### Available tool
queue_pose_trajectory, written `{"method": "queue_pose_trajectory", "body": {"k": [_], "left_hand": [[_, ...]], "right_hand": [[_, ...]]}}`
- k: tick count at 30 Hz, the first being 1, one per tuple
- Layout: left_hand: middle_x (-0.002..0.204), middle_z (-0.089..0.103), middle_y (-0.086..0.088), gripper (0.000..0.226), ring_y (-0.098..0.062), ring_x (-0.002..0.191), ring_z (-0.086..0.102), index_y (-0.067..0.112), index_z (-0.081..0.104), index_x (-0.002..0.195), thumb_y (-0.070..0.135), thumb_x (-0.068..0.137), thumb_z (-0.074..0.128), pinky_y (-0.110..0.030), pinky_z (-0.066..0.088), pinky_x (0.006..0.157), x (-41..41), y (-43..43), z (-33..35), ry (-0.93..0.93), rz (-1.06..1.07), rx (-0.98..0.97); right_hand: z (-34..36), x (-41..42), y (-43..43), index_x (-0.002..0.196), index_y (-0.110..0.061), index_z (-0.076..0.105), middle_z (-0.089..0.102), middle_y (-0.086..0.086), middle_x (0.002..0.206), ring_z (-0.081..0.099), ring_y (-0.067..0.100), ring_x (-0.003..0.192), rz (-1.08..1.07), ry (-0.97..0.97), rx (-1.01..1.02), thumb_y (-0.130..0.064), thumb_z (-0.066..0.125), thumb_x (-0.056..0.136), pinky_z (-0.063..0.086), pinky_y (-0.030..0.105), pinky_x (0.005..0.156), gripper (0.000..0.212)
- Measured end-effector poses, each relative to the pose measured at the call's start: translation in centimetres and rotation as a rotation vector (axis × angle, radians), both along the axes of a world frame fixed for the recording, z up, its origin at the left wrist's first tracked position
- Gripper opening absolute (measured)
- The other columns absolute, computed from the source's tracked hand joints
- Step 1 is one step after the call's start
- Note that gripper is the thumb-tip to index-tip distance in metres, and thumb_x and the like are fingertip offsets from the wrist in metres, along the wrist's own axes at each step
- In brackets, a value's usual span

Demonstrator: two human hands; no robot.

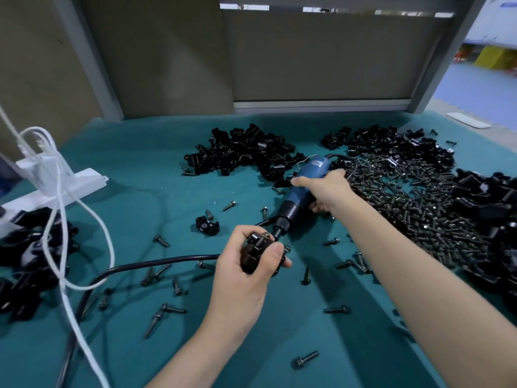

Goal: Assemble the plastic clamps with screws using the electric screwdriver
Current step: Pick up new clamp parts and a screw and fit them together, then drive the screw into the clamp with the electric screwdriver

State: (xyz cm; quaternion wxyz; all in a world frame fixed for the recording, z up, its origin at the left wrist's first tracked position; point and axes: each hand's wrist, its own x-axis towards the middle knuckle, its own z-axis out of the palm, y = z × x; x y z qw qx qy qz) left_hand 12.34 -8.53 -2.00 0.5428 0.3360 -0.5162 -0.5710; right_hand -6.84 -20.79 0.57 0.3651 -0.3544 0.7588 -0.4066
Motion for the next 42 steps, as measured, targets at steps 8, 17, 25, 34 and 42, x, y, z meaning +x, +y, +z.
{"method": "queue_pose_trajectory", "body": {"k": [8,17,25,34,42], "left_hand": [[0.075,0.070,-0.005,0.021,-0.028,0.082,0.067,0.036,0.056,0.078,0.048,0.069,0.070,-0.019,0.047,0.067,-0.1,-0.1,-0.4,-0.115,0.019,-0.052],[0.078,0.068,-0.005,0.030,-0.010,0.070,0.061,0.029,0.057,0.080,0.044,0.063,0.078,-0.017,0.049,0.064,0.3,-0.3,-0.6,-0.200,0.102,-0.093],[0.073,0.067,0.002,0.029,-0.010,0.067,0.059,0.023,0.059,0.078,0.043,0.065,0.074,-0.014,0.044,0.063,0.2,-0.5,-0.6,-0.201,0.106,-0.074],[0.074,0.074,-0.001,0.025,-0.007,0.067,0.061,0.022,0.061,0.081,0.043,0.069,0.068,-0.015,0.044,0.060,0.3,-0.4,-0.4,-0.201,0.076,-0.054],[0.073,0.073,-0.003,0.025,0.000,0.059,0.057,0.017,0.056,0.076,0.039,0.070,0.068,-0.012,0.042,0.058,0.3,-0.4,-0.3,-0.164,0.080,-0.059]], "right_hand": [[0.4,-0.5,-0.1,0.085,-0.014,0.054,0.053,0.003,0.071,0.046,0.014,0.053,-0.071,-0.374,-0.108,-0.025,0.076,0.071,0.038,0.016,0.040,0.028],[5.0,0.0,1.1,0.090,-0.007,0.058,0.066,0.005,0.078,0.068,0.021,0.066,-0.108,-1.263,-0.648,-0.020,0.068,0.082,0.056,0.027,0.064,0.019],[5.9,-1.1,2.4,0.087,-0.008,0.061,0.061,-0.002,0.078,0.054,0.010,0.052,-0.009,-1.512,-0.770,-0.026,0.073,0.081,0.050,0.022,0.056,0.022],[8.9,-0.6,3.3,0.086,-0.012,0.052,0.060,-0.005,0.078,0.048,0.005,0.046,0.239,-1.367,-0.802,-0.030,0.057,0.076,0.041,0.017,0.051,0.021],[8.7,0.5,3.3,0.081,-0.014,0.051,0.059,-0.006,0.076,0.045,0.004,0.048,0.242,-1.271,-0.747,-0.028,0.055,0.080,0.039,0.016,0.052,0.015]]}}
